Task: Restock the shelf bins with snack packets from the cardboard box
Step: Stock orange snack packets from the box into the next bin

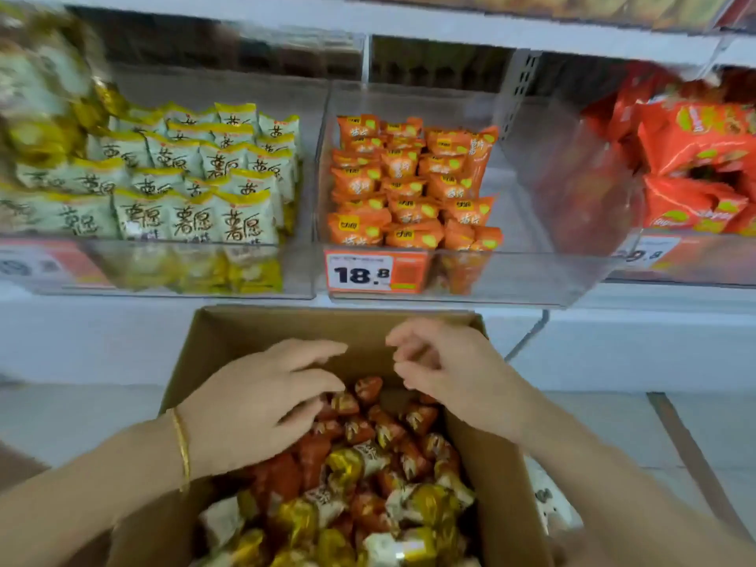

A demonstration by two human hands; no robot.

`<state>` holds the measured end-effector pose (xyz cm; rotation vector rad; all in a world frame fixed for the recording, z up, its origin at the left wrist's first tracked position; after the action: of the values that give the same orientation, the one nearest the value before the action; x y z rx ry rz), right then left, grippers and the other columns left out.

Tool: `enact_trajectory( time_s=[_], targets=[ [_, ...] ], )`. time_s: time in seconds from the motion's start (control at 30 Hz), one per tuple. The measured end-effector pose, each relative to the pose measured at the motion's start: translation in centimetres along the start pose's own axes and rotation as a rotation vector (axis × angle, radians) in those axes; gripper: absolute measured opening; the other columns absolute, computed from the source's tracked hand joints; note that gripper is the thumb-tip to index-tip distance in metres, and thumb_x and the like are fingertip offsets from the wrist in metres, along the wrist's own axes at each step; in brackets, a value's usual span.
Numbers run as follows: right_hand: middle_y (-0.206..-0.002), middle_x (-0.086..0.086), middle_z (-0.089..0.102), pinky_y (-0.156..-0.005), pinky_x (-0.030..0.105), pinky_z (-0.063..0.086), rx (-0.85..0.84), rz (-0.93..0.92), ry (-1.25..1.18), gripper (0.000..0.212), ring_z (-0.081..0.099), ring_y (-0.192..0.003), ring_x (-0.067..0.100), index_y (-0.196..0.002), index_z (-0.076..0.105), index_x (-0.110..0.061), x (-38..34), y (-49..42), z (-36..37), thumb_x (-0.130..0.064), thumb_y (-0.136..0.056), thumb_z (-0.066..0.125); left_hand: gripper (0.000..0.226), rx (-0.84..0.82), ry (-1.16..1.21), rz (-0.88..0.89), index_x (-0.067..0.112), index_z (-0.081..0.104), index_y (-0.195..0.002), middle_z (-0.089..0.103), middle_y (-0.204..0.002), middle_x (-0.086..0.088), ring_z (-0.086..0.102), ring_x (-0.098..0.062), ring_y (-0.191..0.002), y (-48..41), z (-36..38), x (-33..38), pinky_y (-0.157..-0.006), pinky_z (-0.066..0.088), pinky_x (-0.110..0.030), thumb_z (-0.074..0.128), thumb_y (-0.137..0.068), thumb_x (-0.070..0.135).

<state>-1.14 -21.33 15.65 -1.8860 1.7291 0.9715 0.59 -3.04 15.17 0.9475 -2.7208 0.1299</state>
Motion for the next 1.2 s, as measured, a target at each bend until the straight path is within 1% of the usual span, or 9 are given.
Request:
enact_trajectory(
  time_s=[0.1,0.23,0.37,0.47,0.53,0.73,0.9,1.07,1.2],
  targets=[
    [-0.099,-0.006,0.062,-0.085,0.028,0.051,-0.09,0.098,0.092,0.025,0.063,-0.087,0.011,-0.119,0.057,-0.019,3.7,-3.1,6.0,-0.018,-0.094,0.056,0.039,-0.178,-0.068,-0.142,0.038,0.041,-0.137,0.008,-0.157,0.015,0.017,-0.004,-0.14,1.7,3.4,-4.4,-0.104,0.031,-0.016,0.037,-0.099,0.037],
    [-0.116,0.004,0.058,-0.088,0.024,0.043,-0.116,0.241,0.194,0.032,0.057,-0.107,0.02,-0.125,0.055,-0.015,8.5,-6.3,12.3,-0.017,-0.093,0.055,0.043,-0.365,-0.329,-0.1,0.029,0.034,-0.142,0.002,-0.159,-0.001,0.015,-0.02,-0.142,1.7,5.7,-6.9,-0.105,0.037,-0.034,0.035,-0.1,0.037],
    [-0.13,0.012,0.04,-0.098,0.039,0.043,-0.106,0.334,0.352,0.043,0.047,-0.118,0.035,-0.136,0.044,-0.021,12.1,-8.5,17.0,-0.023,-0.094,0.053,0.047,-0.518,-0.385,-0.077,0.025,0.027,-0.144,-0.004,-0.159,-0.006,0.013,-0.025,-0.142,2.1,7.1,-7.1,-0.103,0.037,-0.036,0.035,-0.099,0.036],
    [-0.151,0.018,0.018,-0.108,0.051,0.032,-0.106,0.43,0.448,0.051,0.024,-0.136,0.043,-0.144,0.035,-0.029,14.9,-10.8,19.7,-0.026,-0.096,0.052,0.049,-0.522,-0.356,-0.077,0.024,0.026,-0.145,-0.001,-0.159,-0.007,0.017,-0.025,-0.14,1.5,7.8,-7.0,-0.102,0.036,-0.037,0.034,-0.099,0.038],
    [-0.158,0.017,-0.001,-0.111,0.052,0.026,-0.124,0.522,0.394,0.056,0.012,-0.141,0.044,-0.146,0.031,-0.035,17.1,-12.3,21.7,-0.03,-0.095,0.054,0.048,-0.518,-0.335,-0.076,0.023,0.026,-0.145,0.003,-0.158,-0.007,0.02,-0.025,-0.139,1.1,8.6,-6.9,-0.103,0.036,-0.037,0.033,-0.1,0.037],
    [-0.158,0.012,-0.017,-0.106,0.045,0.037,-0.054,0.659,0.184,0.064,0.027,-0.134,0.044,-0.143,0.036,-0.035,20.0,-13.7,26.6,-0.024,-0.088,0.067,0.048,-0.669,-0.324,-0.099,0.022,0.025,-0.146,-0.001,-0.158,-0.008,0.017,-0.027,-0.14,1.2,10.2,-7.5,-0.106,0.031,-0.037,0.033,-0.101,0.034],
    [-0.157,0.01,-0.015,-0.108,0.044,0.035,0.03,0.65,0.146,0.055,0.027,-0.134,0.044,-0.137,0.046,-0.025,20.9,-14.3,27.8,-0.013,-0.087,0.067,0.049,-0.684,-0.307,-0.114,0.025,0.021,-0.147,-0.005,-0.158,-0.005,0.008,-0.025,-0.144,1.7,10.9,-7.9,-0.111,0.025,-0.038,0.032,-0.1,0.038],
    [-0.158,0.011,0.0,-0.111,0.036,0.031,0.139,0.59,0.089,0.045,0.032,-0.134,0.039,-0.131,0.055,-0.018,21.2,-13.2,26.4,-0.019,-0.088,0.069,0.05,-0.704,-0.277,-0.109,0.026,0.021,-0.147,-0.005,-0.159,-0.002,0.007,-0.022,-0.144,1.9,11.2,-7.7,-0.112,0.025,-0.037,0.033,-0.1,0.04],
    [-0.155,0.011,0.011,-0.113,0.025,0.024,0.245,0.533,-0.012,0.053,0.034,-0.136,0.03,-0.129,0.059,-0.014,19.4,-9.8,22.7,-0.024,-0.08,0.076,0.038,-0.612,-0.194,-0.189,0.023,0.04,-0.135,0.021,-0.152,-0.004,0.029,-0.02,-0.135,1.3,11.0,-8.1,-0.104,0.038,-0.035,0.033,-0.1,0.036]
  ],
)
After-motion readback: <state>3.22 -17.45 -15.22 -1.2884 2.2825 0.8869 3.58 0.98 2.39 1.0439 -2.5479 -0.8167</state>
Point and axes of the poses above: each hand's wrist, its own y-axis away from the middle knuckle, its own z-axis out of the palm, x = y × z, the point moved 5 cm from there along -y, towards the middle knuckle
